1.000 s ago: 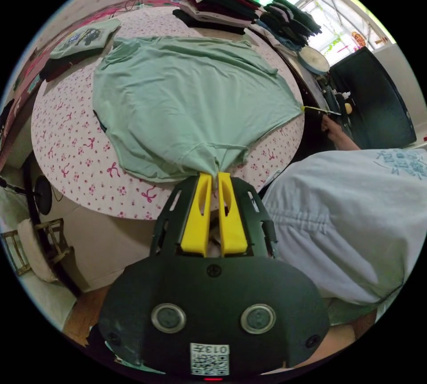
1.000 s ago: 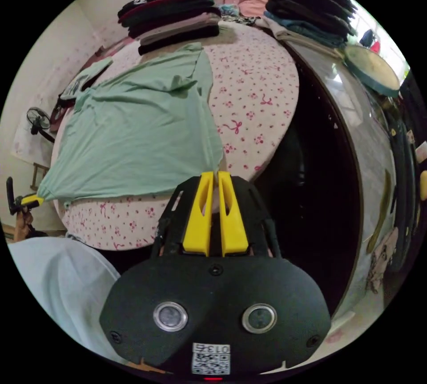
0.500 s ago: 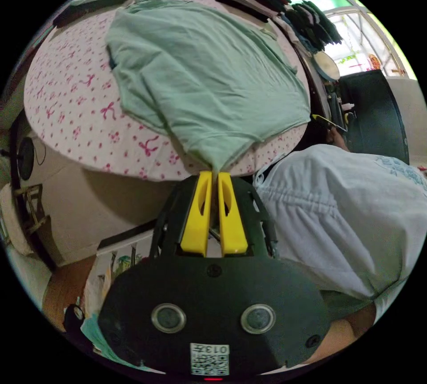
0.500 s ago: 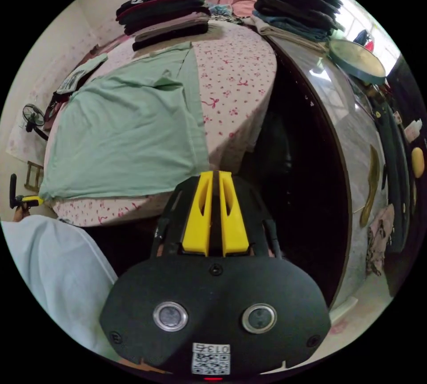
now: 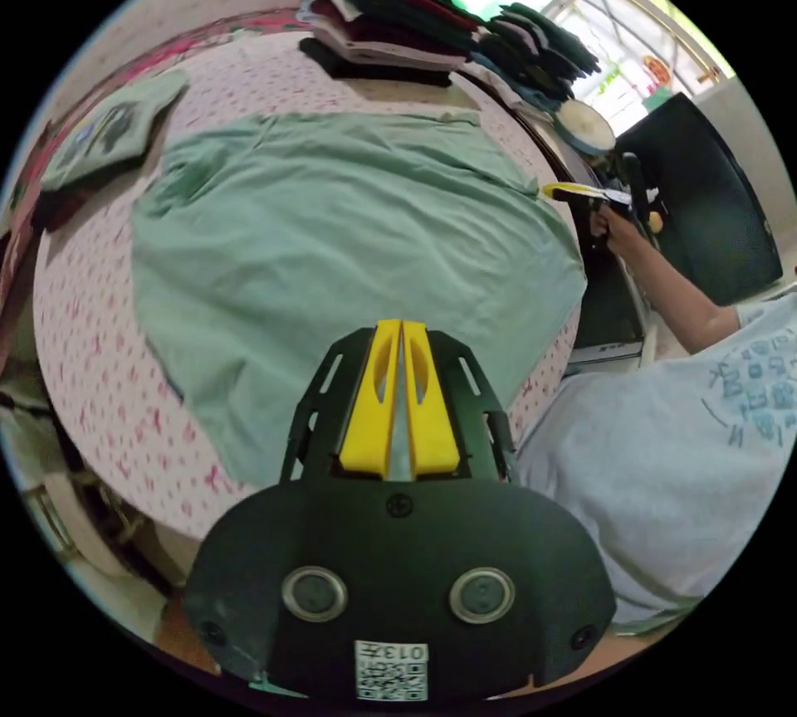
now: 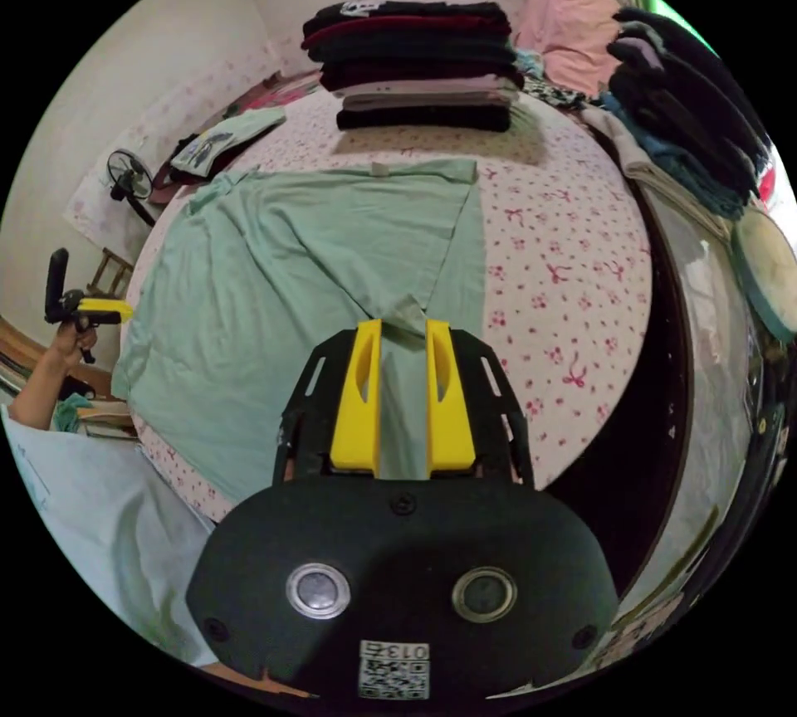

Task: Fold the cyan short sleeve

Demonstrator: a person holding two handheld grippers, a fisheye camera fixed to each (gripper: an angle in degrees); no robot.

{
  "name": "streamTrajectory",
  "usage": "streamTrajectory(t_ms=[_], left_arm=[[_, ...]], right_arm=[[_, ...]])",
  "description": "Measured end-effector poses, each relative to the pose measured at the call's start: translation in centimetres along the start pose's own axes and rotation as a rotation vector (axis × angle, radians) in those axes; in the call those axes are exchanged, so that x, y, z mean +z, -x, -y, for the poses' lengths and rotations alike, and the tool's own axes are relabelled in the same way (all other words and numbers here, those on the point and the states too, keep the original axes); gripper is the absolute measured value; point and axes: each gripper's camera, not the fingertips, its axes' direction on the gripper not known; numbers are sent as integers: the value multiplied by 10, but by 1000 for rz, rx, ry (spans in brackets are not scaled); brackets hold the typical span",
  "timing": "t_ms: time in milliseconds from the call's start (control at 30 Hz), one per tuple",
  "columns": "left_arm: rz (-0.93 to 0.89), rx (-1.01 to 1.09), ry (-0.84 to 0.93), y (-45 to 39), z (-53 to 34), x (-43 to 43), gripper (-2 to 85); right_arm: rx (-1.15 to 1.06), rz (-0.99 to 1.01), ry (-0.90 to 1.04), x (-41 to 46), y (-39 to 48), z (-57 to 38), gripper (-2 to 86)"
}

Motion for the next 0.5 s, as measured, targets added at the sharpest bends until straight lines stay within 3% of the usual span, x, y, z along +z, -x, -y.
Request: streamTrajectory(t_ms=[67,333,500], left_arm=[[2,27,18,-6,23,22,-3],[74,23,13,4,52,69,-2],[210,22,-40,24,100,74,6]], right_arm=[[6,-30,56,12,-5,14,20],[237,-64,-61,-19,-76,20,26],[101,-44,-130,-12,-60,78,44]])
